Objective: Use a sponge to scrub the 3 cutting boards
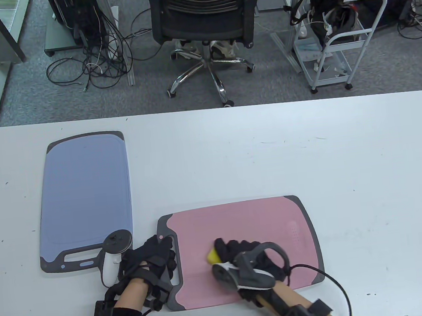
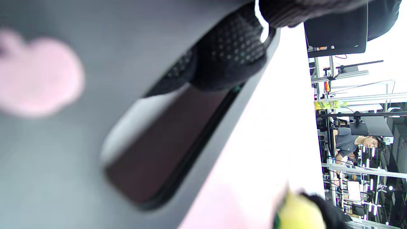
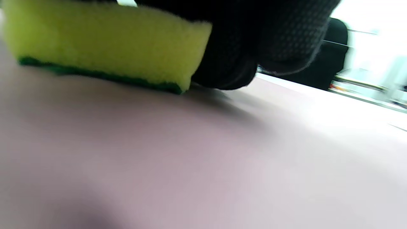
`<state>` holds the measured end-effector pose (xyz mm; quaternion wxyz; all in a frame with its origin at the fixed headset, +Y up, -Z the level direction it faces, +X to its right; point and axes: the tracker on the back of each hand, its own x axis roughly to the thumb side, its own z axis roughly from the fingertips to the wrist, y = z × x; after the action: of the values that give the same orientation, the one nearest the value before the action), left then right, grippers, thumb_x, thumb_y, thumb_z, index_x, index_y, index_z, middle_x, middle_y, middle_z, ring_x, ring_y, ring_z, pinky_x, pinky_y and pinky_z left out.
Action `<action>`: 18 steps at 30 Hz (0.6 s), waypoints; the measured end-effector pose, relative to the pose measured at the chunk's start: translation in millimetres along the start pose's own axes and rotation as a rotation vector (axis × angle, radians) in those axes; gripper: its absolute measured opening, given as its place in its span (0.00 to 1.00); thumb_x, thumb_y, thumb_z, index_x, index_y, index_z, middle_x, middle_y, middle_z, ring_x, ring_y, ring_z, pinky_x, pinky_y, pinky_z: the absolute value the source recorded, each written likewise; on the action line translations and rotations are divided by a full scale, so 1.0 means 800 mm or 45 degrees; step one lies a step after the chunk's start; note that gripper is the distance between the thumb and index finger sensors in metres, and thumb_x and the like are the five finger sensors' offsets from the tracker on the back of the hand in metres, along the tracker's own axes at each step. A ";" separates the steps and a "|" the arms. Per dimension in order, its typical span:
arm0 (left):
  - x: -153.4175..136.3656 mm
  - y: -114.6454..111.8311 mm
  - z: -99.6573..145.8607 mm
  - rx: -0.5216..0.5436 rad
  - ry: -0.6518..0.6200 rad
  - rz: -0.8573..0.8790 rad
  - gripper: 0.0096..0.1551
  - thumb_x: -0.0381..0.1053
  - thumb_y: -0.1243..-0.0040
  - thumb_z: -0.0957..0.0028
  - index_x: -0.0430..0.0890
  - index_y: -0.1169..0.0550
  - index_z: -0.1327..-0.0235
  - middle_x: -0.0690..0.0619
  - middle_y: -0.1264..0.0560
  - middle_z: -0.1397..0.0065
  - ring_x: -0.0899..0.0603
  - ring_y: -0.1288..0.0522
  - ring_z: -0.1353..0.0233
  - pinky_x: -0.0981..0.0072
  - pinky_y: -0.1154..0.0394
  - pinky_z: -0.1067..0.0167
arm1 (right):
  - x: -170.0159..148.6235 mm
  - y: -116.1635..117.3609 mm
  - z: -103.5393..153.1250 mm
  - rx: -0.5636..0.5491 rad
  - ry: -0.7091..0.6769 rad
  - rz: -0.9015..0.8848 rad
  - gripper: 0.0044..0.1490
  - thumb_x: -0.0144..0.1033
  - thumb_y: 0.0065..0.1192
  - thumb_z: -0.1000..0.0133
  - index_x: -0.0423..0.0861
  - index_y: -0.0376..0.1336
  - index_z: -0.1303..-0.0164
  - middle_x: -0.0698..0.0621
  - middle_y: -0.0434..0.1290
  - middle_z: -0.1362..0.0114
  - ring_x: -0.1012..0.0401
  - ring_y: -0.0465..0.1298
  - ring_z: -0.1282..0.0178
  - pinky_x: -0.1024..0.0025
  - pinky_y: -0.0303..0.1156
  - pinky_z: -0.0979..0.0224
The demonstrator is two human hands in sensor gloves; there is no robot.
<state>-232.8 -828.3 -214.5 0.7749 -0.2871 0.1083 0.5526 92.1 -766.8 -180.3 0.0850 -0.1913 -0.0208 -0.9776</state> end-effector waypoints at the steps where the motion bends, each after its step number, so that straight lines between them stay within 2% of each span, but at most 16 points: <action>1: 0.000 0.000 0.000 0.001 0.000 -0.003 0.32 0.64 0.46 0.39 0.42 0.30 0.35 0.55 0.18 0.48 0.58 0.11 0.61 0.68 0.09 0.63 | -0.024 0.006 0.008 0.020 0.069 -0.014 0.44 0.59 0.55 0.47 0.46 0.59 0.24 0.46 0.73 0.37 0.56 0.78 0.49 0.57 0.76 0.43; 3: 0.000 0.000 0.000 0.014 -0.002 -0.016 0.31 0.64 0.46 0.39 0.42 0.30 0.35 0.55 0.18 0.49 0.59 0.11 0.61 0.68 0.09 0.63 | -0.089 0.024 0.036 0.064 0.302 -0.048 0.44 0.58 0.56 0.47 0.44 0.59 0.25 0.44 0.73 0.37 0.55 0.78 0.50 0.56 0.76 0.44; 5: 0.000 -0.001 0.000 0.020 -0.002 -0.022 0.31 0.64 0.46 0.39 0.42 0.30 0.35 0.55 0.18 0.49 0.59 0.11 0.62 0.68 0.09 0.63 | -0.131 0.036 0.055 0.100 0.462 -0.065 0.44 0.58 0.55 0.46 0.44 0.59 0.24 0.44 0.72 0.37 0.55 0.78 0.49 0.56 0.75 0.43; 8: 0.000 0.000 0.000 0.027 -0.001 -0.029 0.31 0.64 0.46 0.39 0.43 0.29 0.35 0.55 0.17 0.49 0.59 0.11 0.62 0.69 0.09 0.64 | -0.144 0.037 0.058 0.084 0.499 -0.065 0.44 0.57 0.57 0.47 0.42 0.60 0.25 0.43 0.73 0.38 0.55 0.78 0.51 0.56 0.76 0.45; 12: 0.000 -0.001 0.000 0.026 -0.002 -0.029 0.31 0.64 0.46 0.39 0.43 0.29 0.35 0.55 0.17 0.49 0.59 0.11 0.62 0.69 0.09 0.64 | -0.077 0.020 0.025 0.082 0.262 -0.075 0.44 0.56 0.56 0.46 0.40 0.60 0.26 0.43 0.73 0.38 0.55 0.78 0.51 0.56 0.76 0.44; 17: 0.000 -0.001 0.000 0.016 -0.002 -0.019 0.32 0.64 0.46 0.39 0.42 0.30 0.35 0.55 0.18 0.49 0.59 0.11 0.61 0.68 0.09 0.63 | 0.097 -0.021 -0.020 -0.010 -0.294 -0.059 0.45 0.58 0.55 0.46 0.41 0.58 0.25 0.43 0.72 0.38 0.56 0.78 0.50 0.57 0.76 0.43; 18: 0.000 -0.001 0.000 0.015 -0.001 -0.019 0.32 0.64 0.46 0.40 0.42 0.30 0.35 0.55 0.18 0.49 0.59 0.11 0.61 0.68 0.09 0.63 | 0.116 -0.025 -0.022 -0.035 -0.367 -0.056 0.45 0.58 0.55 0.46 0.42 0.58 0.25 0.44 0.72 0.38 0.56 0.78 0.50 0.57 0.76 0.43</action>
<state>-232.4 -828.5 -214.2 0.7807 -0.2829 0.1091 0.5464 -2.8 -763.2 -161.9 0.0571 -0.3302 -0.0234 -0.9419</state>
